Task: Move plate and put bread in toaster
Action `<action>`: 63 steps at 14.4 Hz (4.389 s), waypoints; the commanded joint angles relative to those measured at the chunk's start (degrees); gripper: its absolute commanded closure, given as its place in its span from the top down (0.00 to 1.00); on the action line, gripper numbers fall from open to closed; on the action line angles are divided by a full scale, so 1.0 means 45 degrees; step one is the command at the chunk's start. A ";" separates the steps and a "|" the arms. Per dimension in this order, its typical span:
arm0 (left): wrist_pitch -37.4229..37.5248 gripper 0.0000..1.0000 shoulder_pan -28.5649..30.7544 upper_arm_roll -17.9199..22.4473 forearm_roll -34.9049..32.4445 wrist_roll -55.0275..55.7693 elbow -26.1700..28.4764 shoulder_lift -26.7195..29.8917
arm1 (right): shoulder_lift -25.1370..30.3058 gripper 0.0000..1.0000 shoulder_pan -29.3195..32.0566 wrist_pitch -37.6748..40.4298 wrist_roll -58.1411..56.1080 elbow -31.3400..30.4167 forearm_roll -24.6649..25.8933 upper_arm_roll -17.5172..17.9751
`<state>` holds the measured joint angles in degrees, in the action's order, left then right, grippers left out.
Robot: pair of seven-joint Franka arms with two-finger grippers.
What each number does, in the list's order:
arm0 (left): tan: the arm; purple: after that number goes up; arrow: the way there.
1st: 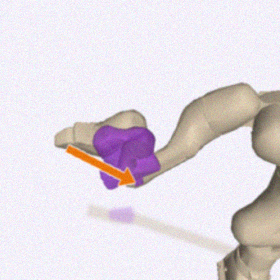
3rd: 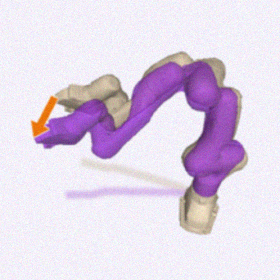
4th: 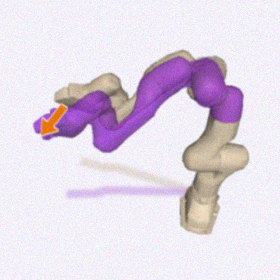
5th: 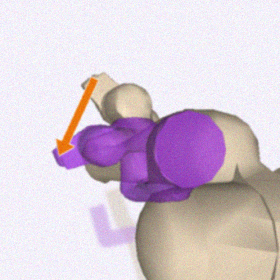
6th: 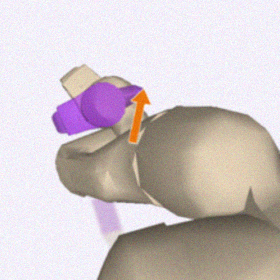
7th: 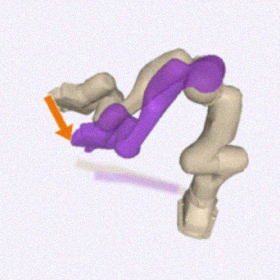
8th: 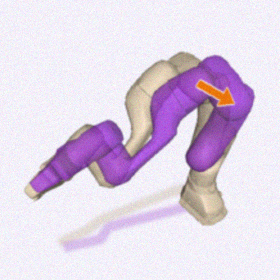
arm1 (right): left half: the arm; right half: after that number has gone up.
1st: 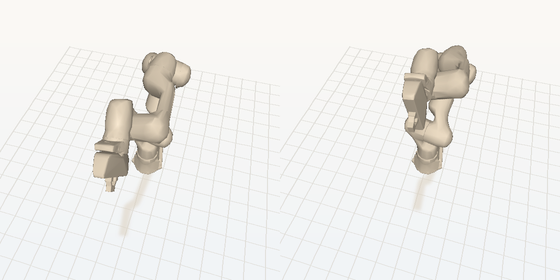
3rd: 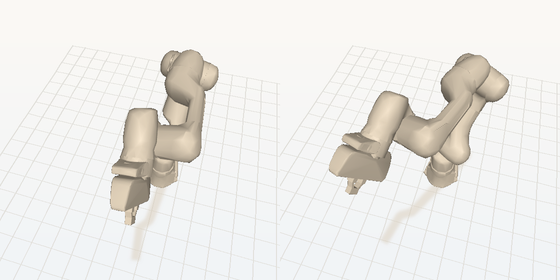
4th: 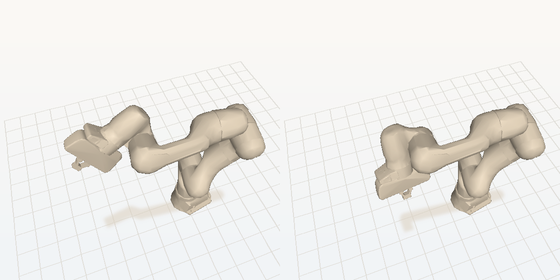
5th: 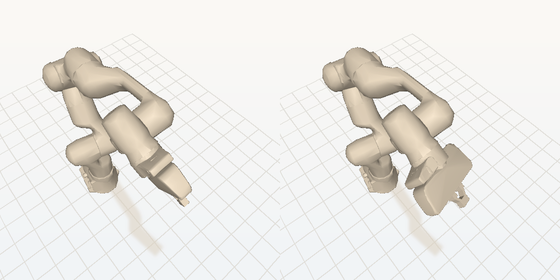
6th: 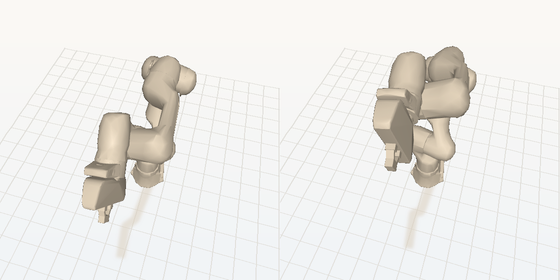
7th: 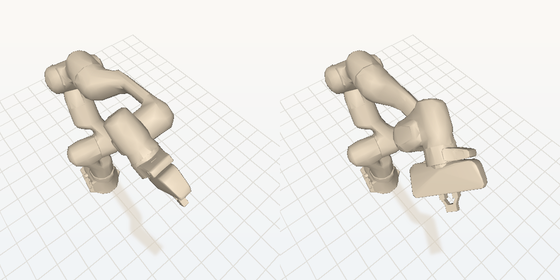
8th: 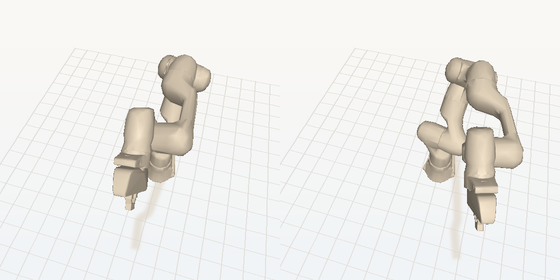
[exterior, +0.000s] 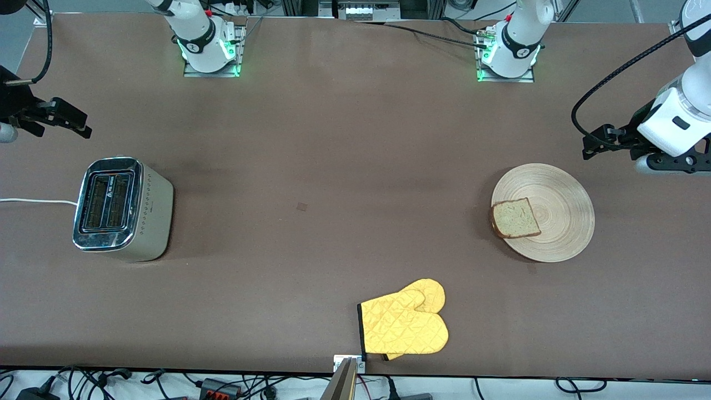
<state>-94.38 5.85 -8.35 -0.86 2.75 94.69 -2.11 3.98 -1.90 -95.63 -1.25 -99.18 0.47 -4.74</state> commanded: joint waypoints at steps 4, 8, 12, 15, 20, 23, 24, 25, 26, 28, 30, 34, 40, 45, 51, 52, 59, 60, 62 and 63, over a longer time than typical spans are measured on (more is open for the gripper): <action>0.0036 1.00 -0.0128 0.0136 0.0250 -0.0357 0.0248 0.0255 | 0.0267 1.00 0.0032 0.0040 -0.0172 -0.0127 0.0130 -0.0021; 0.0036 1.00 0.0046 0.0292 0.0463 -0.0298 0.0013 -0.0448 | 0.0267 1.00 0.0032 0.0060 -0.0172 -0.0127 0.0130 -0.0021; 0.0172 1.00 0.1586 0.0293 0.2412 -0.0376 -0.0045 -0.1401 | 0.0248 1.00 0.0032 -0.0057 -0.0172 -0.0127 0.0130 -0.0021; 0.0934 1.00 0.3167 0.0293 0.3705 -0.1562 -0.0319 -0.2535 | 0.0248 1.00 0.0032 -0.0038 -0.0192 -0.0146 0.0130 -0.0040; 0.0935 1.00 0.5433 0.0293 0.5618 -0.6228 -0.0612 -0.5209 | 0.0248 1.00 0.0012 -0.0038 -0.0192 -0.0147 0.0130 -0.0021; 0.0837 1.00 0.6021 0.0312 0.5699 -0.8165 -0.0631 -0.6383 | 0.0248 1.00 -0.0007 -0.0018 -0.0192 -0.0147 0.0130 -0.0021; 0.0837 1.00 0.6217 0.0312 0.5718 -0.8498 -0.0651 -0.6735 | 0.0248 1.00 -0.0007 -0.0037 -0.0173 -0.0147 0.0130 -0.0021; 0.0837 1.00 0.6316 0.0312 0.5738 -0.8733 -0.0825 -0.7086 | 0.0248 1.00 -0.0007 -0.0076 -0.0172 -0.0147 0.0130 -0.0021; 0.0818 1.00 0.6433 0.0312 0.5719 -0.8987 -0.0904 -0.7476 | 0.0267 1.00 -0.0007 -0.0077 -0.0172 -0.0166 0.0130 -0.0021; 0.0740 1.00 0.6570 0.0312 0.5796 -0.9942 -0.1196 -0.8316 | 0.0267 1.00 -0.0007 -0.0057 -0.0172 -0.0166 0.0130 -0.0021; 0.0137 1.00 0.6765 0.0312 0.5816 -1.0201 -0.1335 -0.8768 | 0.0267 1.00 -0.0007 -0.0077 -0.0173 -0.0166 0.0130 -0.0021; -0.0374 1.00 0.7116 0.0312 0.6244 -1.0200 -0.1296 -0.9080 | 0.0267 1.00 -0.0027 -0.0077 -0.0192 -0.0166 0.0149 -0.0021; -0.0413 0.89 0.7020 0.0176 0.6753 -1.0085 -0.1159 -0.9608 | 0.0267 1.00 -0.0027 -0.0077 -0.0192 -0.0166 0.0150 -0.0021; -0.0784 0.55 0.6902 0.0156 0.6930 -1.0219 -0.1139 -0.9824 | 0.0267 1.00 -0.0008 -0.0057 -0.0192 -0.0186 0.0150 -0.0021; -0.0745 0.05 0.6844 0.0156 0.6968 -1.1821 -0.1217 -1.0175 | 0.0248 1.00 -0.0027 -0.0057 -0.0192 -0.0186 0.0150 -0.0021; -0.0745 0.02 0.6805 0.0156 0.6988 -1.1764 -0.1237 -1.0176 | 0.0248 1.00 -0.0027 -0.0057 -0.0192 -0.0186 0.0150 -0.0021; -0.0355 0.01 0.5890 -0.0528 0.8529 -1.0654 -0.1178 -1.0136 | 0.0248 1.00 -0.0007 -0.0018 -0.0192 -0.0186 0.0130 -0.0021; -0.0335 0.01 0.5616 -0.0624 0.8918 -1.0476 -0.1140 -1.0136 | 0.0248 1.00 -0.0007 0.0001 -0.0173 -0.0186 0.0130 -0.0021; -0.0043 0.01 0.4972 -0.0704 0.9855 -1.0085 -0.1100 -1.0234 | 0.0248 1.00 -0.0007 -0.0018 -0.0192 -0.0186 0.0130 -0.0021; -0.0042 0.01 0.4640 -0.0723 1.0227 -0.9948 -0.1023 -1.0253 | 0.0248 1.00 -0.0007 -0.0018 -0.0173 -0.0186 0.0130 -0.0021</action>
<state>-96.40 28.42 -11.12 41.15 -43.53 89.73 -48.43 4.10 -1.84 -95.72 -1.26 -99.22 0.47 -4.81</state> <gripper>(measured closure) 0.912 0.000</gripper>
